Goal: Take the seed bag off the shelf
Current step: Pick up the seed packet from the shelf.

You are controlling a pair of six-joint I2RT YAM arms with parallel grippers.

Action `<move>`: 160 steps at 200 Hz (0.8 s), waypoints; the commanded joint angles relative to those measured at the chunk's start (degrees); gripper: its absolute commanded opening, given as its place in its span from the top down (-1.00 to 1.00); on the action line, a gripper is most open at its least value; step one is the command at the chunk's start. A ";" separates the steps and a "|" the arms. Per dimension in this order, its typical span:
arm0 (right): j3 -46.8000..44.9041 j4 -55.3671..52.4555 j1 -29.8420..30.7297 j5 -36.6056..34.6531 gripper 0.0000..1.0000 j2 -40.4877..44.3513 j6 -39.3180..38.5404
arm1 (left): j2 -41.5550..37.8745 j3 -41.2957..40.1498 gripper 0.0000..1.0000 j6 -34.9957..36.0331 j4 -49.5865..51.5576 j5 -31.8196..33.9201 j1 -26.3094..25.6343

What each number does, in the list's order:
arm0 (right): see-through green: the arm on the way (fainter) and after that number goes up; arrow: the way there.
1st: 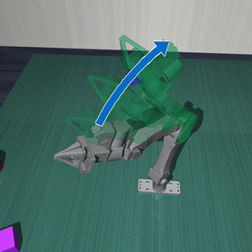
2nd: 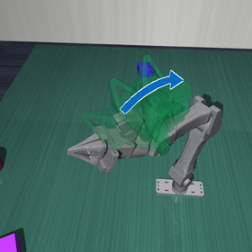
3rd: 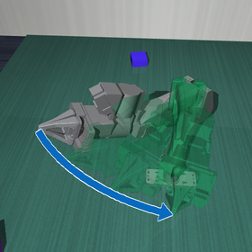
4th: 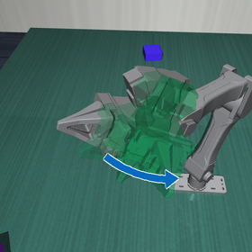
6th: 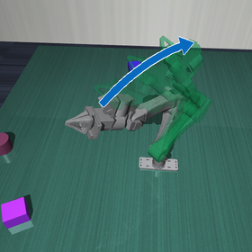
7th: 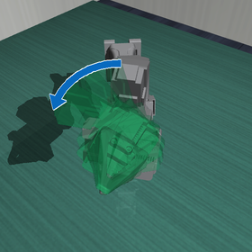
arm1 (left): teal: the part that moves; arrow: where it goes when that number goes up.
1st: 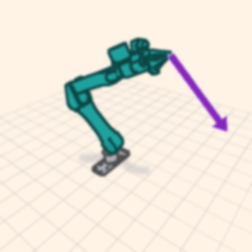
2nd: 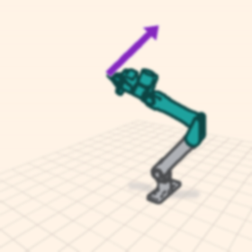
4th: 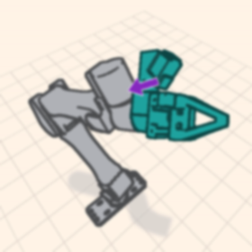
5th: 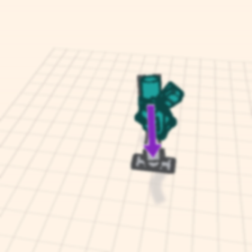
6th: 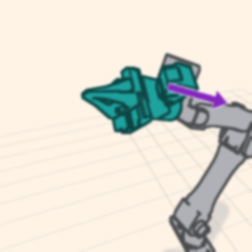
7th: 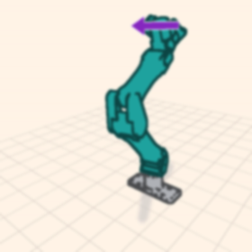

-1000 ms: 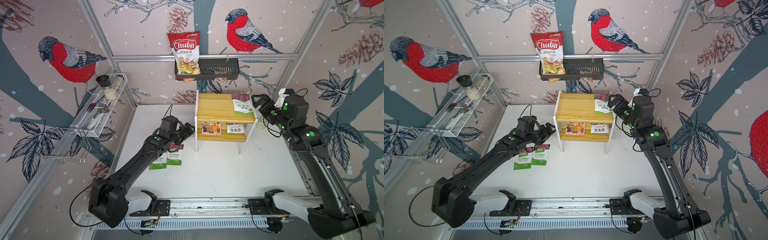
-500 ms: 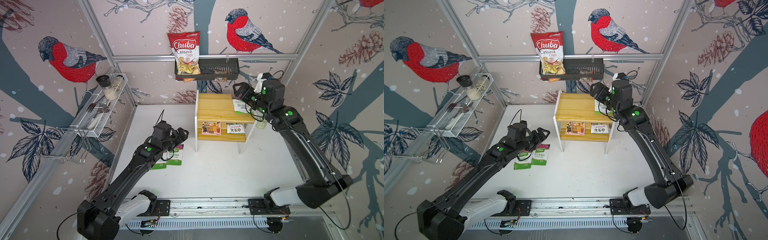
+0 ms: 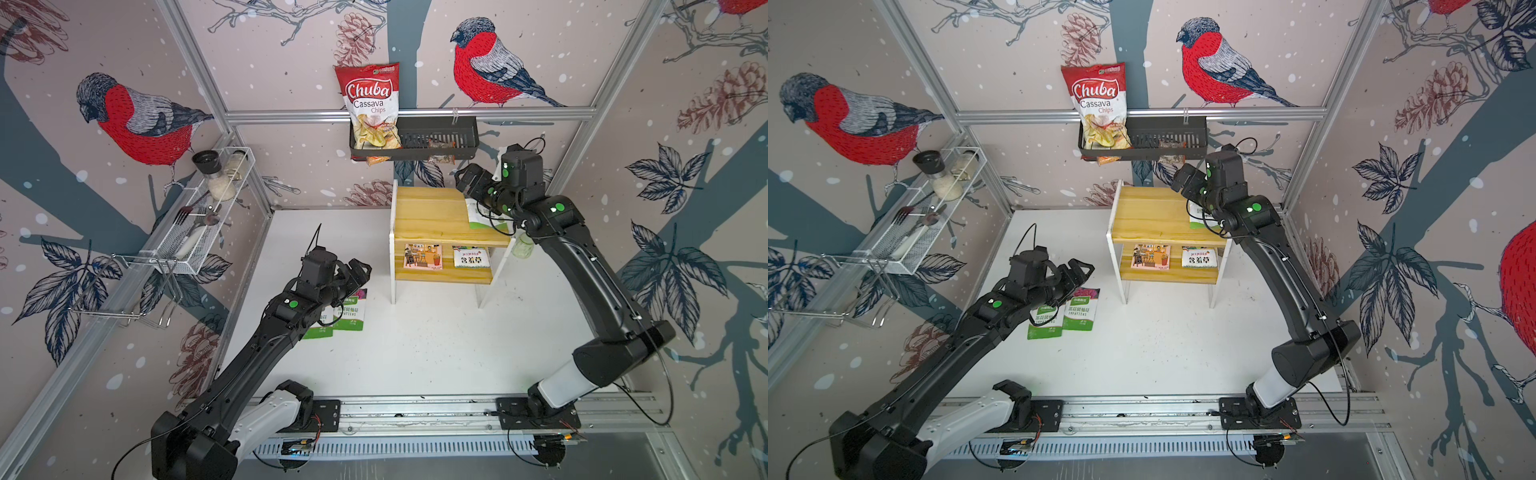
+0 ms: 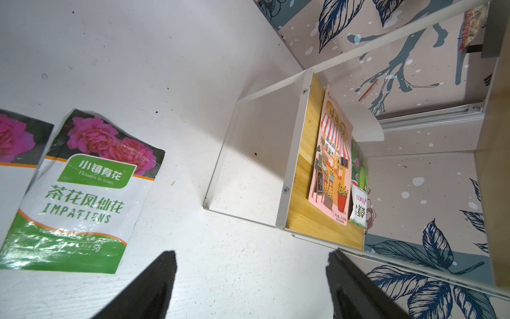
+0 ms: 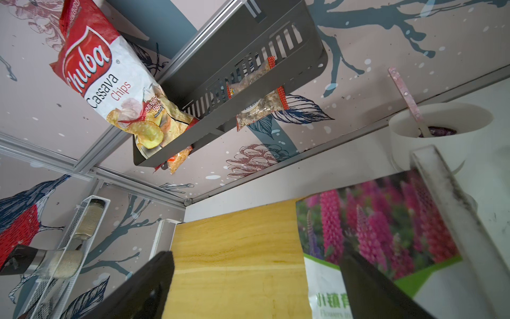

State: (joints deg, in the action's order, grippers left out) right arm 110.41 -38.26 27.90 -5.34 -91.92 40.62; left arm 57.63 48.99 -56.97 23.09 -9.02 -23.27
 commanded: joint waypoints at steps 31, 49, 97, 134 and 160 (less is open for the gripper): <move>0.26 -7.40 0.75 -1.50 -1.00 -1.70 1.91 | 0.51 -0.63 -0.78 0.61 -0.96 -1.84 1.29; -1.50 -7.19 0.93 -1.34 -1.00 -1.17 2.19 | 0.65 -0.64 -0.78 0.98 -0.90 -2.23 1.80; -4.77 -5.66 2.28 -0.39 -1.00 -0.10 3.40 | 0.08 -1.09 -0.77 1.59 -0.01 -2.97 2.87; -7.50 -4.43 4.59 -0.33 -1.00 0.88 5.52 | -0.84 -1.13 -0.78 1.69 0.88 -2.94 3.25; -10.44 -2.89 6.15 -0.59 -1.00 2.17 7.41 | -1.24 -1.12 -0.77 1.86 1.28 -3.14 3.49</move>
State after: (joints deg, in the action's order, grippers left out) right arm 102.21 -34.09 32.77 -7.88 -89.97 43.59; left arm 56.80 47.97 -56.49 23.49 -11.84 -20.01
